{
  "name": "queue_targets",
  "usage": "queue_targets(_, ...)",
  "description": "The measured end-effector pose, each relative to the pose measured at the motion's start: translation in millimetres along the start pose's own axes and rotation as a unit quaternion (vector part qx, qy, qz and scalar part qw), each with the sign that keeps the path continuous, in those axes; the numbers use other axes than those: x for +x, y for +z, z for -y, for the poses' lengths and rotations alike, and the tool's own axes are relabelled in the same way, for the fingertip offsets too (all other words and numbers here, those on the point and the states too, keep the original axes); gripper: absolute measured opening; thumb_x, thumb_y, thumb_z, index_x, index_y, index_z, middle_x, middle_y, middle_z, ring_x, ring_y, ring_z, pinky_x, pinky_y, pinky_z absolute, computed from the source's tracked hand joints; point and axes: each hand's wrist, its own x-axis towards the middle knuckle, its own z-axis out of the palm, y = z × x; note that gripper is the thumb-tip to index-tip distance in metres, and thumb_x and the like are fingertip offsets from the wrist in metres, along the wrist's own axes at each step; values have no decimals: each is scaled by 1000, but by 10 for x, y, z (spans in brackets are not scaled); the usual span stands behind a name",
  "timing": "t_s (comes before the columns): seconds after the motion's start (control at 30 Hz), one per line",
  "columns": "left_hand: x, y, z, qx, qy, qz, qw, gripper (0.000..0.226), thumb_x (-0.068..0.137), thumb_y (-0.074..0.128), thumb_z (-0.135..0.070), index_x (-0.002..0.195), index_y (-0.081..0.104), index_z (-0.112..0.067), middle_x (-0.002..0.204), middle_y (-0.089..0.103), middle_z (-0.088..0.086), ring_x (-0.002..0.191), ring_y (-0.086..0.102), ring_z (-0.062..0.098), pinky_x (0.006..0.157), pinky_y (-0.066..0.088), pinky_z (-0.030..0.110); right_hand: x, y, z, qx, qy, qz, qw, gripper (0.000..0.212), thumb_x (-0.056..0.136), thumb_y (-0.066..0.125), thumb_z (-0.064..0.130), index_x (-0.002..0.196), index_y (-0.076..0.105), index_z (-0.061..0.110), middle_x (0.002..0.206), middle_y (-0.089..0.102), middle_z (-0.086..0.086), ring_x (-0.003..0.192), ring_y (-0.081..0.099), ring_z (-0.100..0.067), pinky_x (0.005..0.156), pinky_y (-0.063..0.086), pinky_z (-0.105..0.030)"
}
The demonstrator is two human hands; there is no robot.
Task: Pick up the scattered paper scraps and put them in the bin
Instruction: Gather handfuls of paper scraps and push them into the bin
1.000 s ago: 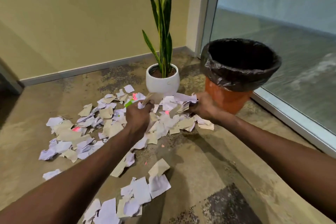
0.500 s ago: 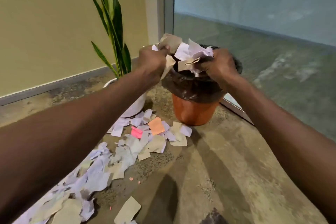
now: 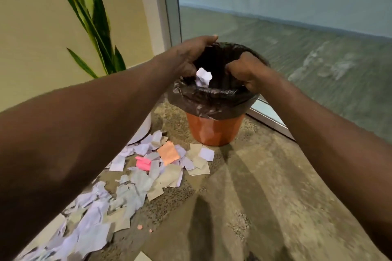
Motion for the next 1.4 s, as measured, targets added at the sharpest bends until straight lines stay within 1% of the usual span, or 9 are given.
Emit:
queue_targets(0.13,-65,-68,80,-79,89,-77,990,45,94,61,-37,121,58,-2,123,62,19,107,64,23,84,58,27,-138,-2,140,-40,-52,-87,994,25,84,59,20,95,72,2,83,67,-9,75,62,-23,60,41,-26)
queue_targets(0.3,-563,-307,383,-122,175,-162,964,26,95,61,-25,93,67,0,79,71,11,63,64,15,57,52,22,-787,212,304,-1,-220,-128,967,25,91,55,21,89,78,11,80,74,-1,75,69,-13,74,56,-30)
queue_targets(0.43,-1162,-563,956,-114,164,-209,957,18,97,55,-16,87,66,-4,74,66,7,56,57,9,51,43,18,-1444,602,81,-33,-349,0,936,22,90,56,13,91,78,9,84,72,3,74,65,-8,69,52,-18)
queue_targets(0.57,-1761,-812,1861,-98,106,-272,951,16,92,57,-8,79,65,-4,76,63,12,63,55,17,56,42,26,-2063,1149,-468,-115,-408,140,895,22,86,53,13,82,72,2,77,70,-9,68,61,-22,64,52,-39)
queue_targets(0.8,-3009,-1348,3480,156,-4,-366,917,19,94,60,-24,85,72,-12,84,73,7,73,67,20,73,58,39,-3004,1707,-1305,-159,-428,382,803,25,92,59,23,111,70,10,105,70,-5,93,64,-19,79,51,-30)
queue_targets(0.93,-3785,-1522,4097,285,-48,-408,866,29,95,58,-37,110,67,-14,106,70,4,95,65,20,77,48,28,-3356,1929,-1501,-165,-449,431,765,35,94,58,29,127,59,16,124,63,-3,112,57,-20,95,46,-28)
queue_targets(1.1,-4640,-1357,4690,399,-43,-352,846,79,86,51,-66,148,33,-21,154,34,3,138,35,20,108,32,36,-3758,2182,-1457,-165,-603,449,638,56,93,60,37,142,50,12,147,49,-15,132,48,-29,109,39,-36)
queue_targets(1.23,-4970,-1147,5042,533,-19,-244,810,115,71,50,-86,156,11,-18,164,-5,11,150,-2,29,119,10,47,-4010,2419,-1371,-190,-694,483,498,64,89,60,39,148,42,20,158,32,-18,141,38,-33,113,34,-45)
queue_targets(1.4,-4859,-821,5229,521,-113,-271,802,101,82,35,-82,154,-12,-30,159,-28,4,147,-24,26,120,0,54,-4175,2522,-1614,-247,-733,507,381,59,100,42,48,153,31,26,165,13,-11,151,18,-33,117,8,-61)
